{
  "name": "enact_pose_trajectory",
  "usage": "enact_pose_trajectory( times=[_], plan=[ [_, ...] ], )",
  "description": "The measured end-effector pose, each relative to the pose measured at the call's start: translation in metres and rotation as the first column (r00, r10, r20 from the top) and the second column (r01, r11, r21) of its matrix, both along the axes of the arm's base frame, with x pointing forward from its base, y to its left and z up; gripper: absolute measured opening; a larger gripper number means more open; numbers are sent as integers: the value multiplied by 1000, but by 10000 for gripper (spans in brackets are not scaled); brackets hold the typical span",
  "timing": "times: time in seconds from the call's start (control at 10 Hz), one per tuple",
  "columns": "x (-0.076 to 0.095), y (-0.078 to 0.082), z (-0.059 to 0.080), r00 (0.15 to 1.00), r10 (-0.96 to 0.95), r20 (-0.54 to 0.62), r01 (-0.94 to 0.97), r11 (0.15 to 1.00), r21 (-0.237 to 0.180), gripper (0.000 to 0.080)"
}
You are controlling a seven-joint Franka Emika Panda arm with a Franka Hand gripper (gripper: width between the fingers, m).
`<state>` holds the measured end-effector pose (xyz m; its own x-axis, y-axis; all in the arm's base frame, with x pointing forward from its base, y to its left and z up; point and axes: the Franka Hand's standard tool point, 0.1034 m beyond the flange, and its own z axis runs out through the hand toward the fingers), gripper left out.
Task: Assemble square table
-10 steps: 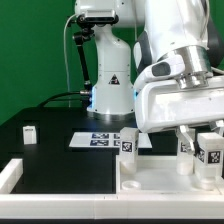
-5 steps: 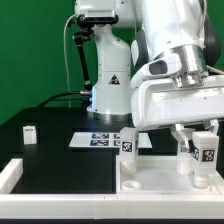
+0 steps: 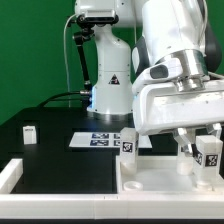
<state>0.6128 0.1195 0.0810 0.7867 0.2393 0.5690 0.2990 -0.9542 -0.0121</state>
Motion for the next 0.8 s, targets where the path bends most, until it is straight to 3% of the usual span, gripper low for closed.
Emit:
enact_pose_trajectory(
  times=[0.6, 0.8],
  plan=[
    [-4, -4, -6, 1000, 16, -14, -16, 1000, -16, 288],
    [1, -2, -8, 1000, 12, 18, -12, 1000, -7, 288]
  ],
)
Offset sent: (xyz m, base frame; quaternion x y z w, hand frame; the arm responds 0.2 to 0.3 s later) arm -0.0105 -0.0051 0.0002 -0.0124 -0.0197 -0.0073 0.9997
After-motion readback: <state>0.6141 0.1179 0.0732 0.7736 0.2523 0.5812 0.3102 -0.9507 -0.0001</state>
